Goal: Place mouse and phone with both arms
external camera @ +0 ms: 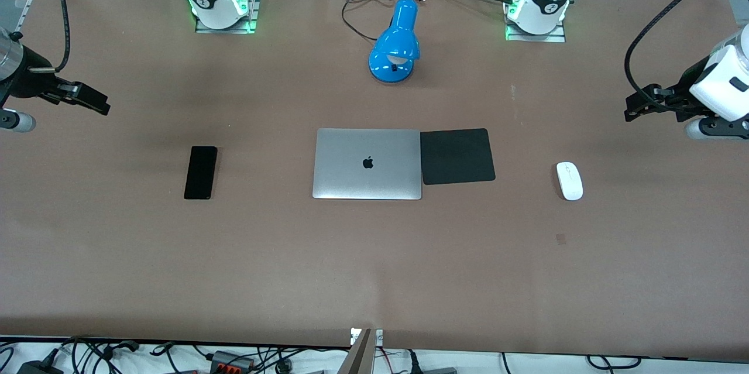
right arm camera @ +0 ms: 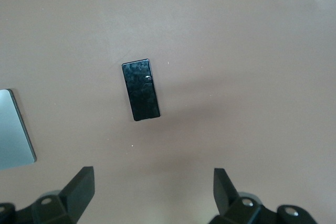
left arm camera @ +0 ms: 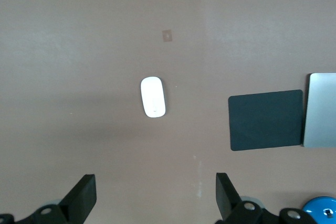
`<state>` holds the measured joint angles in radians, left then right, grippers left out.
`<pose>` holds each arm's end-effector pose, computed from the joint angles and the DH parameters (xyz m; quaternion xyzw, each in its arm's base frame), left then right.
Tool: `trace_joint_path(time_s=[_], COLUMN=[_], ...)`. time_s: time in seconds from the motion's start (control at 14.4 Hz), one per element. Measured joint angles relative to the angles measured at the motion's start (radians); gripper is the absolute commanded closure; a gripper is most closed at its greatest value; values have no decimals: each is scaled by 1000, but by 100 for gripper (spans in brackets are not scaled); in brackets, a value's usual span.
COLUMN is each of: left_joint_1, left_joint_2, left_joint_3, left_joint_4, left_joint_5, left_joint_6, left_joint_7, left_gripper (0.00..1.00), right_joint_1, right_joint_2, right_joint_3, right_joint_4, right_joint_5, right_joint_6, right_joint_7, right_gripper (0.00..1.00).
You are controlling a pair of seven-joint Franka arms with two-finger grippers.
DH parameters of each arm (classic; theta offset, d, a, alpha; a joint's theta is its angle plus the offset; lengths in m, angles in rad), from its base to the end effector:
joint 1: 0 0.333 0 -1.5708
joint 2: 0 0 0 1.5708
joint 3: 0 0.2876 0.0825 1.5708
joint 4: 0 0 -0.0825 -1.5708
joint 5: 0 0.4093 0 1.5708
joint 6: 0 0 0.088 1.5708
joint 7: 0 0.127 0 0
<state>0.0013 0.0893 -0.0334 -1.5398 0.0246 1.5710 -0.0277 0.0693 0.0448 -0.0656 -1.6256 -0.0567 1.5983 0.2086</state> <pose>0.6015 -0.0155 0.5388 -0.9995 0.0025 0.0287 0.0117 0.5894 -0.0043 0.5253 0.9939 -0.1004 -0.0326 0.0334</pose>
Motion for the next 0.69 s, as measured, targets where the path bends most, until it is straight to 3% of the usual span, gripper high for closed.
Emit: trace_joint_path(time_s=[0.69], left_joint_1=[2], left_joint_2=[0], left_joint_3=[-1], left_joint_4=[-1], left_joint_5=[10], left_joint_6=[-1], left_joint_7=[0], left_gripper=[0], right_joint_1=[1], right_joint_2=[37], right_joint_3=[1], right_joint_4=[-1], right_joint_5=[0], right_joint_6=[0], right_joint_7=[-2], right_gripper=[0])
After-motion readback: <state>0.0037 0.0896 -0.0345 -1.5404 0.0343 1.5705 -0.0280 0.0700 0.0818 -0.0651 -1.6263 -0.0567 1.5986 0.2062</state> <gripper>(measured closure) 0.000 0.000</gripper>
